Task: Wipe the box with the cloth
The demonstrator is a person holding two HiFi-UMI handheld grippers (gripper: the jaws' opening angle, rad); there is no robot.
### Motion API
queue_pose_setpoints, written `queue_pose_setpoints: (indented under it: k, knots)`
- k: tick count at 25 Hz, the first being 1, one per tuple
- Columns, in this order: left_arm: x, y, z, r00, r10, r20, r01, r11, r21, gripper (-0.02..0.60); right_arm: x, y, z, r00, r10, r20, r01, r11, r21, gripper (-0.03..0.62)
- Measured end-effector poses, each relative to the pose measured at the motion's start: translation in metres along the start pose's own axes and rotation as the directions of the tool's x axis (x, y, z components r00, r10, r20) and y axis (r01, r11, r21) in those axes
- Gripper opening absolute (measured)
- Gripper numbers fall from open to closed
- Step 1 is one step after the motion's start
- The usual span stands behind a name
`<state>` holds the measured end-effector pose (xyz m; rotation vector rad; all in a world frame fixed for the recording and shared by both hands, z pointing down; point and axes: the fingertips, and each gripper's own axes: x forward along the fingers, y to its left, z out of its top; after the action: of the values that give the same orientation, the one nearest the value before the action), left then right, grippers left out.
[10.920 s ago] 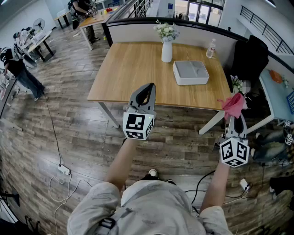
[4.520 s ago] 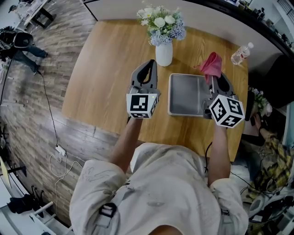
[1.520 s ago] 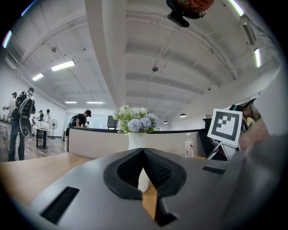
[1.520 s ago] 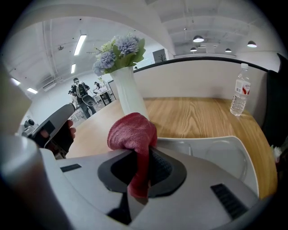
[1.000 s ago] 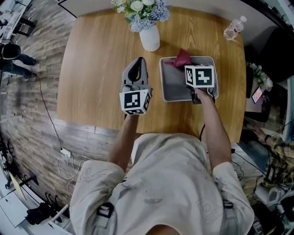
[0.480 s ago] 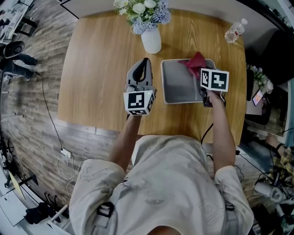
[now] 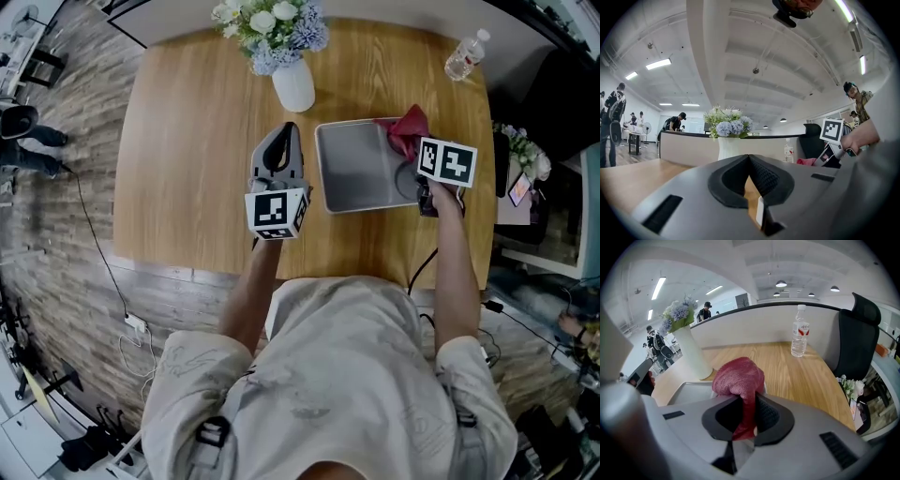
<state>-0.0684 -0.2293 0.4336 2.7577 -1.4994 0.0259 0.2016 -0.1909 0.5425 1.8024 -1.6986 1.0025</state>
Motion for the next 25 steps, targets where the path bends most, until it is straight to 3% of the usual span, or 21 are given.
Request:
queue_pose_setpoints:
  k: [12,20,25]
  knots:
    - [-0.004,-0.006,-0.003,1.000,-0.021,-0.008,0.020,1.000,-0.023,0.011,-0.011,-0.002,-0.003,0.999,-0.031,0.012,0.031,1.000,0.001,0.064]
    - [-0.002,-0.011,-0.004,1.000,-0.009,-0.023,0.009,1.000,-0.018,0.009,-0.026,0.003,0.008,0.998,0.013,0.055,-0.013,1.000,0.012,0.064]
    - [-0.008,-0.002,0.000,1.000,0.014,-0.015,-0.014,1.000,-0.016,0.011,-0.044,0.035,0.026,0.991,0.087,0.105,-0.087,0.996,-0.010,0.064]
